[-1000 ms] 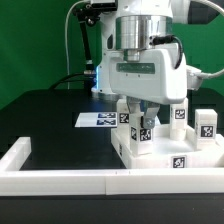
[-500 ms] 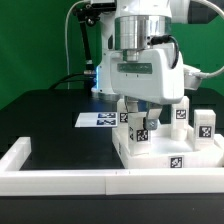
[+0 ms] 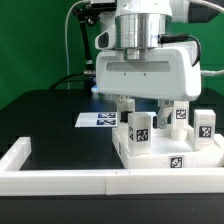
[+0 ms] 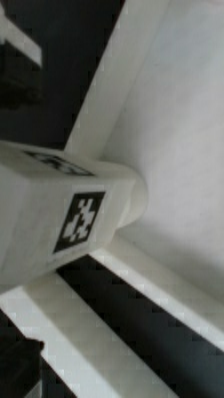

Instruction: Assemble square table

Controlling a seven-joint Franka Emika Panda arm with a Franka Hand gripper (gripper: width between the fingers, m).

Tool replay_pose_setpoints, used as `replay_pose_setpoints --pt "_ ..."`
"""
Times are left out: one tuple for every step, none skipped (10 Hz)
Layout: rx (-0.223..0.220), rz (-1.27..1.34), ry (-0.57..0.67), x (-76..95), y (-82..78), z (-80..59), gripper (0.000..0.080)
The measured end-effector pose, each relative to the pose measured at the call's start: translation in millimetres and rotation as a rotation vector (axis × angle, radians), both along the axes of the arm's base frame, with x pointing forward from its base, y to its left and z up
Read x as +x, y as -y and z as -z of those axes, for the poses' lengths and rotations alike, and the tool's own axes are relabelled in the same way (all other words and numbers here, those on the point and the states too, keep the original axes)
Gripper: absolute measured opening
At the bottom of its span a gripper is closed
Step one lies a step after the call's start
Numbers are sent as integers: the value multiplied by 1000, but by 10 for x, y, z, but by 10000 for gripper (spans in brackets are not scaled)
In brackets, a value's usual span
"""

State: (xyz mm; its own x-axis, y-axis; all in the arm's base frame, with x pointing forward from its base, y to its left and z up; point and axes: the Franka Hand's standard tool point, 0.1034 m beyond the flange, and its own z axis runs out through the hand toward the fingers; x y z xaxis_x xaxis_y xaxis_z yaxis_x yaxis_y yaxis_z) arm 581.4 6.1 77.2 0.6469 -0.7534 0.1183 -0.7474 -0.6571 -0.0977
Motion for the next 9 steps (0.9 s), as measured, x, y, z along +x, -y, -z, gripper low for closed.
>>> replay_pose_setpoints --pt "-12 -74 -3 -3 5 6 649" --pt "-22 -142 -5 -3 6 6 649" --pt "-30 -187 -6 -3 7 7 649" --pt "-45 -282 -9 -3 13 7 649" --pt "-58 -368 -11 -3 21 6 649" --pt "-70 -449 -13 -2 16 7 649" --pt "-82 -527 -15 -2 10 7 649" --pt "-89 -567 -16 -2 7 7 649" --pt "-106 -656 -21 0 18 4 649"
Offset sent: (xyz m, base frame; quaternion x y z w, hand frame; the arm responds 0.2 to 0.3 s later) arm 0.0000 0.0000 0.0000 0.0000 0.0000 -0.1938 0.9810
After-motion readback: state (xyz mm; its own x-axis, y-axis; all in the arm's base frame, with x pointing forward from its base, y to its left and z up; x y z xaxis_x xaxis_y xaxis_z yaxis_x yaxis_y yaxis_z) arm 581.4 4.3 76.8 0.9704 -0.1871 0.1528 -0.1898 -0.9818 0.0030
